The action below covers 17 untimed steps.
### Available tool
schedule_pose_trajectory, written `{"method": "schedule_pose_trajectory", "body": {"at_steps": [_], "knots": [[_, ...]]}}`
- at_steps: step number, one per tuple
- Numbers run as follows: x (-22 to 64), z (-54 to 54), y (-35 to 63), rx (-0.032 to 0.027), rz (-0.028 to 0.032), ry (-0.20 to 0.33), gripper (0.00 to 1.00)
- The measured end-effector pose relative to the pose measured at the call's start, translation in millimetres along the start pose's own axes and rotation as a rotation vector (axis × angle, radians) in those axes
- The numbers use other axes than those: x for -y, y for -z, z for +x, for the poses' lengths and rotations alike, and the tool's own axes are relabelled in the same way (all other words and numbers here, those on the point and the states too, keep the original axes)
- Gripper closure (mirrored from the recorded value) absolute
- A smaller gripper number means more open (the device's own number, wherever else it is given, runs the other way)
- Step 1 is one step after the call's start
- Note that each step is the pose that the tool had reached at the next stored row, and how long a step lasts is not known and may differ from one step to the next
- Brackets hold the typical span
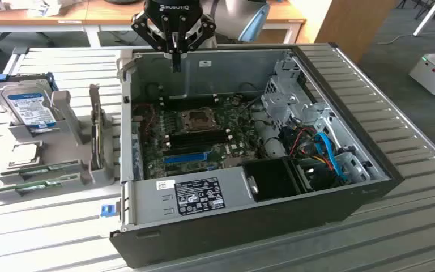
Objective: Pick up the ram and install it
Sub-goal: 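Reach for the ram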
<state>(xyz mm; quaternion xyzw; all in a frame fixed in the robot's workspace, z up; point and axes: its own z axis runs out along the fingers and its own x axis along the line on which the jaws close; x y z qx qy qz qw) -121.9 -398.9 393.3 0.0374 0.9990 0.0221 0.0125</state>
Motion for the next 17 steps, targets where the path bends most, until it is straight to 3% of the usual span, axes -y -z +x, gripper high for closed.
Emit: {"method": "schedule_pose_trajectory", "body": {"at_steps": [17], "knots": [[0.0,0.1,0.0,0.0008,-0.0001,0.0,0.89]]}}
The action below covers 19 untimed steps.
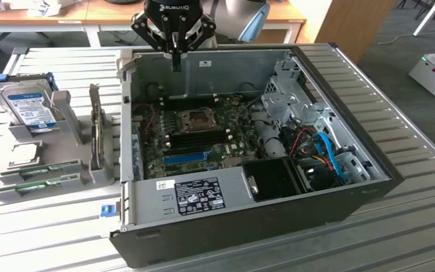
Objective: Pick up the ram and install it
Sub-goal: 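Reach for the ram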
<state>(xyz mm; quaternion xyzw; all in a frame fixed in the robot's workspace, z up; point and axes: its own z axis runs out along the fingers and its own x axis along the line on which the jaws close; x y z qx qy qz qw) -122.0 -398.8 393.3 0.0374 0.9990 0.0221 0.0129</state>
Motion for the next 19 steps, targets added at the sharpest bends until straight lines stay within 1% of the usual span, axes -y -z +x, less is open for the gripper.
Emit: {"method": "schedule_pose_trajectory", "body": {"at_steps": [3,6,19], "knots": [[0.0,0.7,0.0,0.0001,0.0,0.0,0.89],[0.4,4.7,0.1,0.0,0.0001,0.0,0.89],[2.8,37.2,0.5,0.0,0.0,0.0,0.89]]}}
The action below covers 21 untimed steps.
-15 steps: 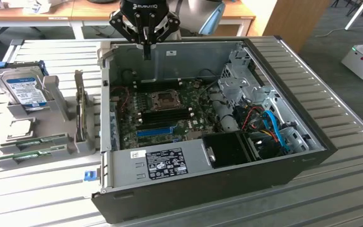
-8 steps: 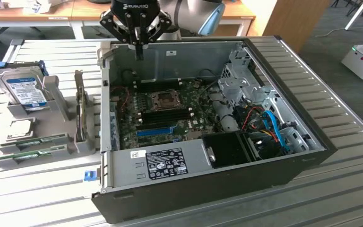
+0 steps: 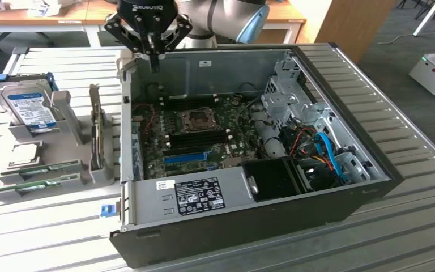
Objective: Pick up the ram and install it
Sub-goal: 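Reach for the ram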
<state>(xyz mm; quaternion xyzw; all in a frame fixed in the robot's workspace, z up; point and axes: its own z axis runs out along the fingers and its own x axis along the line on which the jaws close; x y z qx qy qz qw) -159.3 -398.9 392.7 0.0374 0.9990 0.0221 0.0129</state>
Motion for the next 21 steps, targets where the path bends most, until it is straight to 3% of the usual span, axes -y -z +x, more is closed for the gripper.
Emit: {"method": "schedule_pose_trajectory", "body": {"at_steps": [21], "knots": [[4.8,64.1,-0.1,-0.0061,0.0006,0.0,0.89]]}}
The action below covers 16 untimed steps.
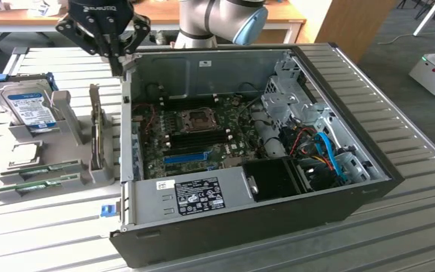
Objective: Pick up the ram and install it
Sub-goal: 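Reach for the ram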
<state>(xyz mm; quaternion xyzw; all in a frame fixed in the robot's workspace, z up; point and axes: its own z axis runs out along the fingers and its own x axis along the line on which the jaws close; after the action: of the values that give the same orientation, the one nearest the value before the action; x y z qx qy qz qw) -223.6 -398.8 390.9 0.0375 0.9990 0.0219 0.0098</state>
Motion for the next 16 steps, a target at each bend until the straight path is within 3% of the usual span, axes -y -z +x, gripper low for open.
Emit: {"method": "schedule_pose_trajectory", "body": {"at_steps": [16], "knots": [[3.1,40.0,-0.5,-0.0088,0.0007,0.0,0.89]]}}
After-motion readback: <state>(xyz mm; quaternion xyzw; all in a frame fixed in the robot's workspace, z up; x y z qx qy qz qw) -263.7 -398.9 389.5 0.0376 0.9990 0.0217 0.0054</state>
